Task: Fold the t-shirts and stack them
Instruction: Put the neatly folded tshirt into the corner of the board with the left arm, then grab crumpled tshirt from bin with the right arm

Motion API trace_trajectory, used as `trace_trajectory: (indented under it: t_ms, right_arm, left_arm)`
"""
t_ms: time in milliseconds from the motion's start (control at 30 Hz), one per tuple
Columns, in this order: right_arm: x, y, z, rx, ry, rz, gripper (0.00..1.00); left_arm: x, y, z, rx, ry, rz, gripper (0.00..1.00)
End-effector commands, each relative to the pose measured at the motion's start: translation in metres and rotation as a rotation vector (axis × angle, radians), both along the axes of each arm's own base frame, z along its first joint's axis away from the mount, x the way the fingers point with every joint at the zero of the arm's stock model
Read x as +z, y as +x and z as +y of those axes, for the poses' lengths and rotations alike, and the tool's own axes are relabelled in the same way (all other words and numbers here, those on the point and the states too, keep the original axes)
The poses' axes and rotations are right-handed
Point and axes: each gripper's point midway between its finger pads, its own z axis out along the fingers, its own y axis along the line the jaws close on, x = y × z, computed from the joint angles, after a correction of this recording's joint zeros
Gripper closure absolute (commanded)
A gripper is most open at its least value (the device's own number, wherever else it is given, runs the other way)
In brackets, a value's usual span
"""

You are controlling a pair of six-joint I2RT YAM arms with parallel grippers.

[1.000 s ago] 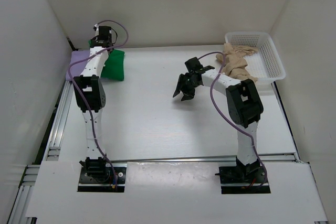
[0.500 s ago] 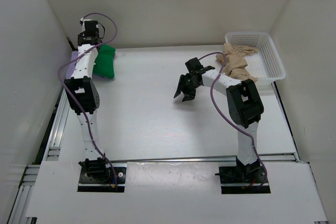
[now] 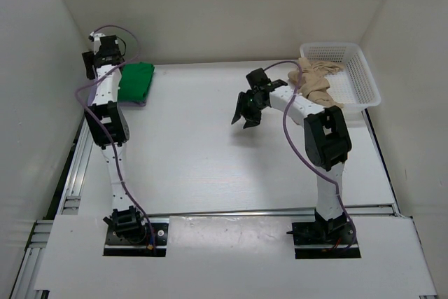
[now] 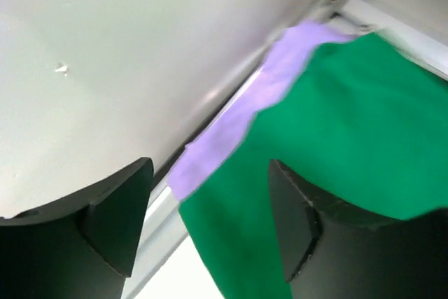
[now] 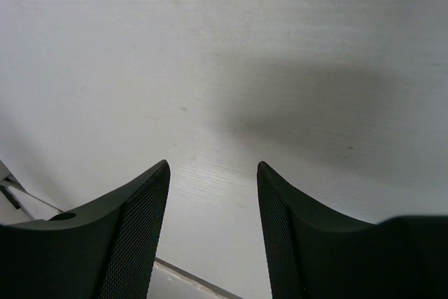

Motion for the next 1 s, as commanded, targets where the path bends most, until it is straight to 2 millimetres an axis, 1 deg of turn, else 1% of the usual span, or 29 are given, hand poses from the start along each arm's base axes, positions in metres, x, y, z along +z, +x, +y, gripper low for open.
trace_trajectory:
  t_ms: [0, 33, 67, 100, 133, 200, 233, 267, 300, 333, 367, 400, 433, 467, 500, 533, 567, 600, 633, 667, 700, 733, 767, 800, 833, 867, 900, 933, 967]
  right_arm:
    - [0.049, 0.024, -0.006, 0.038, -0.040, -0.149, 0.42]
    - [0.063, 0.033, -0.013, 0.030, -0.054, -0.192, 0.41]
    - [0.073, 0.033, -0.020, 0.036, -0.090, -0.209, 0.41]
    - [0.086, 0.043, -0.032, 0.007, -0.112, -0.247, 0.41]
    - [0.114, 0.061, -0.053, -0.062, -0.140, -0.323, 0.39]
    - [0.140, 0.078, -0.081, -0.145, -0.161, -0.389, 0.38]
    - [0.159, 0.090, -0.113, -0.221, -0.171, -0.428, 0.36]
    - [0.168, 0.101, -0.132, -0.284, -0.180, -0.464, 0.35]
    - [0.170, 0.115, -0.168, -0.364, -0.202, -0.472, 0.35]
    - [0.179, 0.122, -0.187, -0.429, -0.203, -0.487, 0.35]
    - [0.178, 0.131, -0.206, -0.486, -0.210, -0.487, 0.34]
    - [0.178, 0.140, -0.222, -0.536, -0.206, -0.488, 0.34]
    - [0.161, 0.151, -0.258, -0.639, -0.225, -0.443, 0.34]
    - [0.160, 0.161, -0.276, -0.700, -0.224, -0.444, 0.34]
    - [0.136, 0.172, -0.304, -0.791, -0.220, -0.392, 0.34]
    - [0.125, 0.179, -0.317, -0.829, -0.219, -0.377, 0.34]
    - [0.128, 0.190, -0.317, -0.829, -0.153, -0.374, 0.32]
    - [0.100, 0.203, -0.327, -0.866, -0.114, -0.319, 0.31]
    - [0.094, 0.212, -0.327, -0.871, -0.074, -0.310, 0.31]
    - [0.097, 0.224, -0.323, -0.871, -0.033, -0.325, 0.30]
    - [0.077, 0.232, -0.325, -0.881, -0.009, -0.299, 0.28]
    - [0.073, 0.237, -0.318, -0.875, 0.038, -0.286, 0.27]
    - [0.062, 0.241, -0.316, -0.880, 0.057, -0.270, 0.25]
    - [0.059, 0.241, -0.314, -0.890, 0.073, -0.260, 0.25]
    - [0.052, 0.245, -0.312, -0.909, 0.097, -0.250, 0.25]
    - [0.049, 0.245, -0.310, -0.913, 0.112, -0.243, 0.25]
    - [0.040, 0.242, -0.302, -0.898, 0.146, -0.212, 0.28]
    - [0.042, 0.245, -0.299, -0.891, 0.175, -0.221, 0.32]
    - [0.034, 0.244, -0.296, -0.882, 0.185, -0.205, 0.38]
  left_arm:
    - [0.066, -0.003, 0.019, 0.078, 0.060, -0.160, 0.21]
    - [0.073, -0.004, 0.018, 0.069, 0.056, -0.170, 0.18]
    - [0.086, -0.003, 0.015, 0.052, 0.050, -0.202, 0.13]
    - [0.100, -0.004, 0.014, 0.044, 0.050, -0.226, 0.05]
    - [0.117, -0.013, 0.012, 0.044, 0.052, -0.242, 0.00]
    - [0.134, -0.023, 0.007, 0.023, 0.043, -0.257, 0.00]
    - [0.167, -0.035, -0.003, -0.001, 0.041, -0.303, 0.00]
    - [0.153, -0.042, -0.009, -0.029, 0.018, -0.258, 0.00]
    - [0.153, -0.044, -0.021, -0.103, -0.024, -0.253, 0.00]
    - [0.181, -0.060, -0.033, -0.157, -0.042, -0.297, 0.00]
    - [0.157, -0.067, -0.043, -0.207, -0.087, -0.242, 0.00]
    - [0.156, -0.073, -0.054, -0.259, -0.118, -0.238, 0.00]
    - [0.154, -0.074, -0.075, -0.364, -0.180, -0.240, 0.00]
    - [0.156, -0.092, -0.080, -0.399, -0.208, -0.240, 0.00]
    - [0.156, -0.098, -0.087, -0.442, -0.238, -0.243, 0.00]
    - [0.154, -0.105, -0.089, -0.441, -0.243, -0.232, 0.00]
    - [0.151, -0.113, -0.097, -0.453, -0.248, -0.222, 0.00]
    - [0.146, -0.119, -0.102, -0.449, -0.250, -0.201, 0.00]
    - [0.143, -0.124, -0.097, -0.403, -0.220, -0.187, 0.00]
    - [0.134, -0.131, -0.104, -0.392, -0.213, -0.154, 0.00]
    - [0.128, -0.133, -0.104, -0.376, -0.203, -0.137, 0.00]
    - [0.126, -0.143, -0.098, -0.340, -0.187, -0.113, 0.00]
    - [0.124, -0.147, -0.103, -0.340, -0.184, -0.099, 0.00]
    - [0.122, -0.153, -0.104, -0.339, -0.187, -0.087, 0.00]
    - [0.118, -0.155, -0.108, -0.358, -0.208, -0.067, 0.00]
    - [0.112, -0.167, -0.113, -0.371, -0.235, -0.022, 0.00]
    - [0.119, -0.167, -0.118, -0.394, -0.253, -0.021, 0.00]
    - [0.121, -0.170, -0.131, -0.463, -0.318, -0.016, 0.00]
    - [0.112, -0.184, -0.145, -0.505, -0.391, 0.054, 0.00]
